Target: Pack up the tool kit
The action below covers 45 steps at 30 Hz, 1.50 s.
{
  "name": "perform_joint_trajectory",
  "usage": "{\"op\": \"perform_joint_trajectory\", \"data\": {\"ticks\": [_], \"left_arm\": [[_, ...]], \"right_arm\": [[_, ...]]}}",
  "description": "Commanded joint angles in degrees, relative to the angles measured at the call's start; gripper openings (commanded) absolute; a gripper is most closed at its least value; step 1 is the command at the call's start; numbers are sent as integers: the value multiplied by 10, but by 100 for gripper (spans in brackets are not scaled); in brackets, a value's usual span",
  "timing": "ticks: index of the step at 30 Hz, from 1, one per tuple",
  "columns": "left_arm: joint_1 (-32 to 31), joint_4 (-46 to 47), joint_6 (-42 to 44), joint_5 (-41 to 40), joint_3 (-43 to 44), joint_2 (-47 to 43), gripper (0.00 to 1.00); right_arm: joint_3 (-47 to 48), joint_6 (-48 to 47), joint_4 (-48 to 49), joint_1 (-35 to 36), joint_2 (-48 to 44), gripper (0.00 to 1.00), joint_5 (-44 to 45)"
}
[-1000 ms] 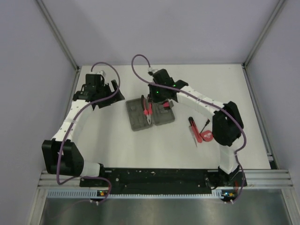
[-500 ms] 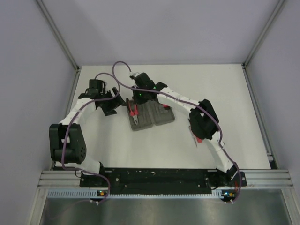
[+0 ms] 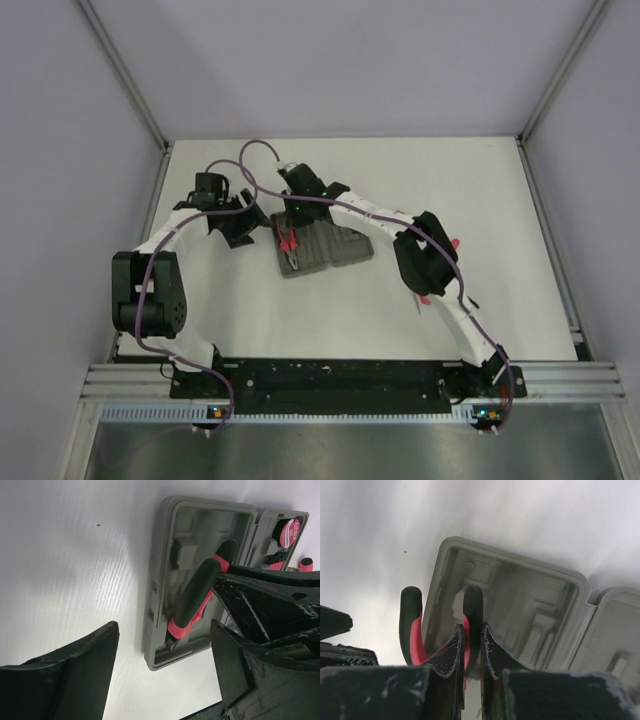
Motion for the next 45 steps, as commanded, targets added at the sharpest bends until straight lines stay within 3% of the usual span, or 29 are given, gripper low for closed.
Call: {"op": "perform_joint_trajectory", "data": {"ticks": [1,17,23,30,39,41,45], "left_arm": [[2,43,-20,11,-10,19,77],[2,61,-11,25,3,34,76],[3,62,-11,24,8,37,76],[1,65,-12,26,7,46,76],[2,77,-15,32,14,63,76],[1,81,-16,30,15,63,76],[1,98,-20,31,19,76,77]], "right_arm": [[34,-9,41,8,12,0,48],[13,35,56,9,-43,0,83],[56,69,-9,-13,-16,0,89],[78,58,-12,-20,23,0,61],[90,69,-13,-20,65,13,78],[87,76,-15,-21,65,23,86],[76,87,-18,-21,52,25,105]]}}
